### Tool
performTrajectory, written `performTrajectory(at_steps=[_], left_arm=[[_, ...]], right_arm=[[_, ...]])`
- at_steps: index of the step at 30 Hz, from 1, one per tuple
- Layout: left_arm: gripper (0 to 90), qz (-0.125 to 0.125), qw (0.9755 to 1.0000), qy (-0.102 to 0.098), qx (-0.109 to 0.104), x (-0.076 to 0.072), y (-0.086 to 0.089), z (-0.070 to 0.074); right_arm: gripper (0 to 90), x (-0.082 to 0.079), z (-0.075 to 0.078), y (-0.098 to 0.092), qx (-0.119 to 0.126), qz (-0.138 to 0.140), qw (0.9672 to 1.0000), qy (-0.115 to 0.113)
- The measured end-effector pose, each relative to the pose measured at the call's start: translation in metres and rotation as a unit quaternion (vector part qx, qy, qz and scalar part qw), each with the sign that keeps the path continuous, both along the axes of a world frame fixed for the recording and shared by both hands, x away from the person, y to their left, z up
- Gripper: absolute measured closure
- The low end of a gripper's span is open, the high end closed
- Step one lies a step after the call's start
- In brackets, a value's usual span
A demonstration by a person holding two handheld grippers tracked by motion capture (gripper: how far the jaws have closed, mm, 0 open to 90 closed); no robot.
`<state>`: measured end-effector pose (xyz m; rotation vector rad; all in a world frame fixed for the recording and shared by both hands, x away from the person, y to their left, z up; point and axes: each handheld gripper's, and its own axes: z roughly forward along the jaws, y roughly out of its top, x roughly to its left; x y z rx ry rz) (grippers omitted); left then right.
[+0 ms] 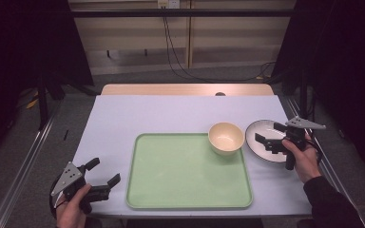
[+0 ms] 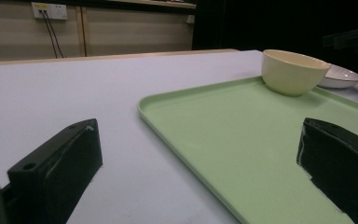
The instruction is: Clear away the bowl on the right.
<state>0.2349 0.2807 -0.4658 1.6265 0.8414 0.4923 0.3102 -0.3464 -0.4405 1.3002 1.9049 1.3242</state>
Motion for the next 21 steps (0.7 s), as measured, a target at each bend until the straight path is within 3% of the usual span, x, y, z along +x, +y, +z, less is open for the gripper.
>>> performTrajectory(at_steps=[15, 21], left_arm=[[0.0, 0.001, 1.0, -0.002, 0.001, 0.0, 0.0, 0.0], [0.0, -0.001, 1.0, -0.002, 0.001, 0.0, 0.0, 0.0]], right_arm=[[2.3, -0.04, 0.003, -0.003, 0.013, 0.011, 0.9997, -0.016], [2.3, -0.053, -0.001, -0.002, 0.002, 0.013, 0.9997, -0.019]])
